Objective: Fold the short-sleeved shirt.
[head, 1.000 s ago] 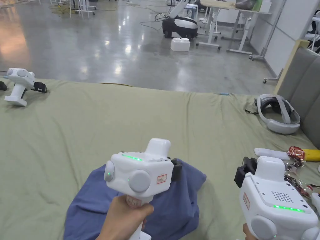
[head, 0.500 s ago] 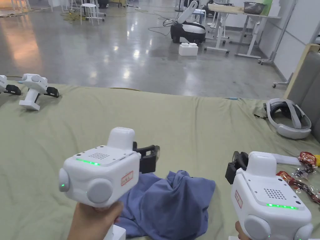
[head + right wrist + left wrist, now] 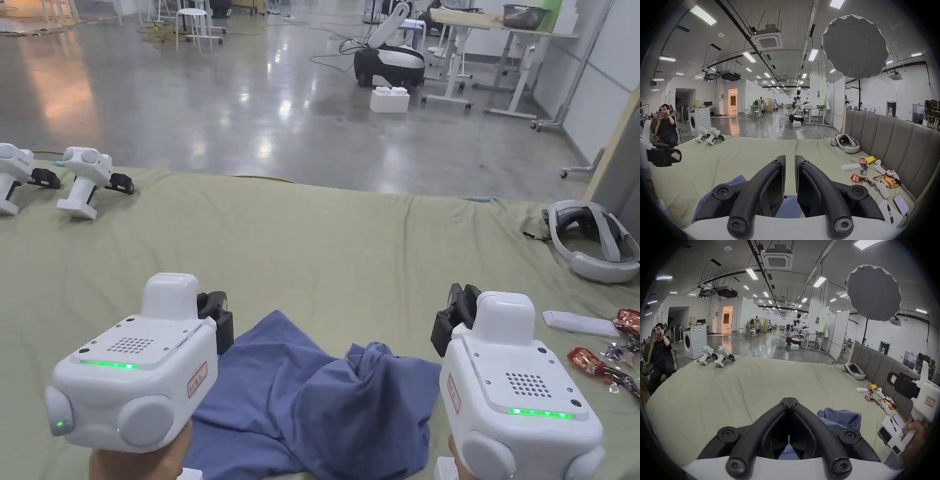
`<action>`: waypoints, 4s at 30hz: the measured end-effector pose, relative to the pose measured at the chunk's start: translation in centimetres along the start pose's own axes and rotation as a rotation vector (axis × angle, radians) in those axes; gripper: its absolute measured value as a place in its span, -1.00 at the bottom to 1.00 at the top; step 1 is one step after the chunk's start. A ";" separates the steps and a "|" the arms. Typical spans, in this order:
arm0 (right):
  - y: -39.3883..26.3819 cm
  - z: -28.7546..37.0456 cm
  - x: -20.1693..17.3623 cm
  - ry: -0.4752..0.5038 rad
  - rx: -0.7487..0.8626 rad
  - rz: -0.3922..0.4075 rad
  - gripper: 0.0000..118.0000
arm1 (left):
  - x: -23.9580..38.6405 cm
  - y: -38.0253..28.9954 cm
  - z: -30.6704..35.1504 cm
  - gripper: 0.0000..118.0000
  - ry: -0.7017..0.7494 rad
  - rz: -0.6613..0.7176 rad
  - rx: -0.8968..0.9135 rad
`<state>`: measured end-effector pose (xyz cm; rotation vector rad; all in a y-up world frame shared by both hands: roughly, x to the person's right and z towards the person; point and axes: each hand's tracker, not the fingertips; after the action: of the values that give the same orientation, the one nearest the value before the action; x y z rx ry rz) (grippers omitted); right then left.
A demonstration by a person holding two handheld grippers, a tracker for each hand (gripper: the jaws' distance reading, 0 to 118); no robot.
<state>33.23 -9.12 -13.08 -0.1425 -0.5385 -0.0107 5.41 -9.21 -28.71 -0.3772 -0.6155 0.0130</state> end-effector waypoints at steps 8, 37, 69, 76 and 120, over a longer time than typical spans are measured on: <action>-0.9 -0.1 0.0 0.021 -0.025 0.003 -0.74 | -2.6 -2.4 -1.6 -0.98 -0.065 0.050 -0.288; -5.0 -0.7 1.8 -0.002 -0.174 0.001 -0.74 | -3.5 -16.0 -5.7 -0.73 0.151 0.037 -0.831; -9.8 -15.5 8.2 0.064 -0.728 -0.179 0.01 | -5.9 -9.2 -2.9 -0.84 0.029 0.113 -0.578; -12.1 -22.3 7.5 0.099 -0.900 -0.220 0.04 | -6.2 -9.5 -3.6 -0.84 0.034 0.122 -0.595; 21.8 -8.3 10.5 0.012 -0.084 0.024 -0.88 | -8.4 23.7 -0.8 -0.85 0.072 0.060 0.007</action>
<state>47.52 11.58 -17.62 -0.2308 -0.5247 -0.0111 1.31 11.60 -42.28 -0.3879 -0.5333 0.0582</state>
